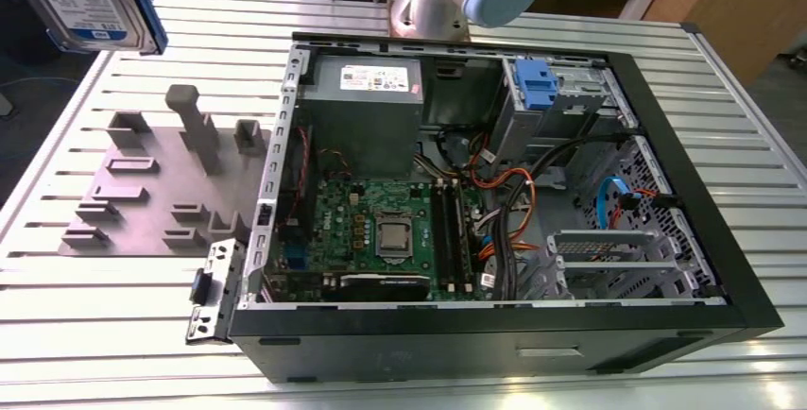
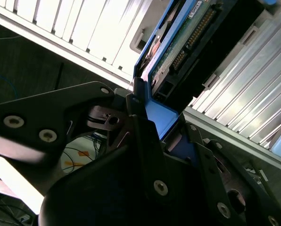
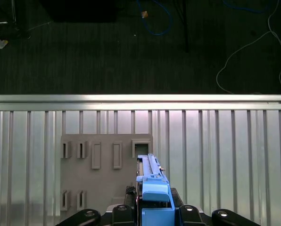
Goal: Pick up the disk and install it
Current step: 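Pick up the disk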
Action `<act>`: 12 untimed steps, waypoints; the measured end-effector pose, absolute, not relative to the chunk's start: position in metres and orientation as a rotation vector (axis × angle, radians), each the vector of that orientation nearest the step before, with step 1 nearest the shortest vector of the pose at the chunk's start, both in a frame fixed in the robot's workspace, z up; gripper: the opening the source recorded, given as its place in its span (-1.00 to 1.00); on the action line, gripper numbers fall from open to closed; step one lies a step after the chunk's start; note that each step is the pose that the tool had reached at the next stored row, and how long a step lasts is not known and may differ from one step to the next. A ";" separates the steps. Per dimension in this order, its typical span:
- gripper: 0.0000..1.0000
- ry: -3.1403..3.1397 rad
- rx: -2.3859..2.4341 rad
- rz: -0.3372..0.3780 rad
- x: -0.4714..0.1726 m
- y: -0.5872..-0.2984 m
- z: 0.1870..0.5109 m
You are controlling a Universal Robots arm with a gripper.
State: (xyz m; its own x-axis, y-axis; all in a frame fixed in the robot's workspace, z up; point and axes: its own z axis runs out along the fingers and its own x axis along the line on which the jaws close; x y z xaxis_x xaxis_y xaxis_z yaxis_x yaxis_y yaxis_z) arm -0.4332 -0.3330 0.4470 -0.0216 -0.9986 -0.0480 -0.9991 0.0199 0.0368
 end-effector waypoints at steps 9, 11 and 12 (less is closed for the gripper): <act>-0.27 2.237 -2.191 0.094 -0.433 -0.333 0.448; -0.27 2.237 -2.191 0.094 -0.433 -0.333 0.449; -0.27 2.237 -2.191 0.094 -0.433 -0.333 0.449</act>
State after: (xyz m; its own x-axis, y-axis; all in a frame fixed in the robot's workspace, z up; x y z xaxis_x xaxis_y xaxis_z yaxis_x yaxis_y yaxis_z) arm -0.4332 -0.3330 0.4486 -0.0216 -0.9986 -0.0480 -0.9991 0.0198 0.0369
